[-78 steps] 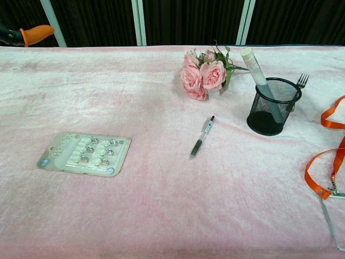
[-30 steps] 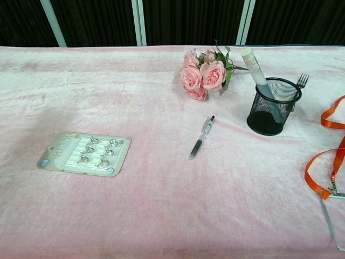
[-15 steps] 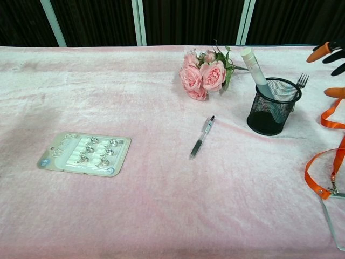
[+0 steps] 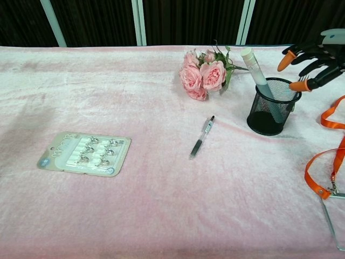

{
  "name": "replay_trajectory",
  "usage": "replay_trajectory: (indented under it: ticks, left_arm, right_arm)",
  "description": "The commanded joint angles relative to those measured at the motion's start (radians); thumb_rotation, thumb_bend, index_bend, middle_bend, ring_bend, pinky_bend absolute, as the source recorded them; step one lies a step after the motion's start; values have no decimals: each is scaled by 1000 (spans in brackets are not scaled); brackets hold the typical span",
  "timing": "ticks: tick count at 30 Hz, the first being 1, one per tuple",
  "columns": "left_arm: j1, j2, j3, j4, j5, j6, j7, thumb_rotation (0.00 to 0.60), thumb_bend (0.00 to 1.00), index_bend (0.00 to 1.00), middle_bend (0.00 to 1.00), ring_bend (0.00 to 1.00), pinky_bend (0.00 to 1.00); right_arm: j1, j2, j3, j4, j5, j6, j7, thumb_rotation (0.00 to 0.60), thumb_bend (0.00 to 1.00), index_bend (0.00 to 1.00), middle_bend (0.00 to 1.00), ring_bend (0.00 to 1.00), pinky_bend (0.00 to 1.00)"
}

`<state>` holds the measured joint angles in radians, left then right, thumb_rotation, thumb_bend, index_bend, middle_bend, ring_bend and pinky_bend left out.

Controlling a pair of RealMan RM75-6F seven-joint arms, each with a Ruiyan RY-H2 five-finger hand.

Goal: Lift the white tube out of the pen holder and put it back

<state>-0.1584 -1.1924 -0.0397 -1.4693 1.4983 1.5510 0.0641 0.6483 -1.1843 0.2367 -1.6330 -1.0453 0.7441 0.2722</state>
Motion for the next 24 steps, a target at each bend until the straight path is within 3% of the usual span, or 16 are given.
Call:
replay_trajectory:
  ticks: [1, 24]
  left_arm:
    - [2, -1, -4, -2, -4, -1, 3, 600, 355, 126, 37, 0, 19]
    - [14, 1, -31, 3, -21, -9, 6, 600, 354, 123, 33, 0, 19]
  right_arm:
    - [37, -11, 16, 1, 56, -48, -14, 600, 214, 402, 35, 92, 174]
    - [136, -109, -8, 87, 211, -60, -171, 600, 231, 495, 44, 92, 174]
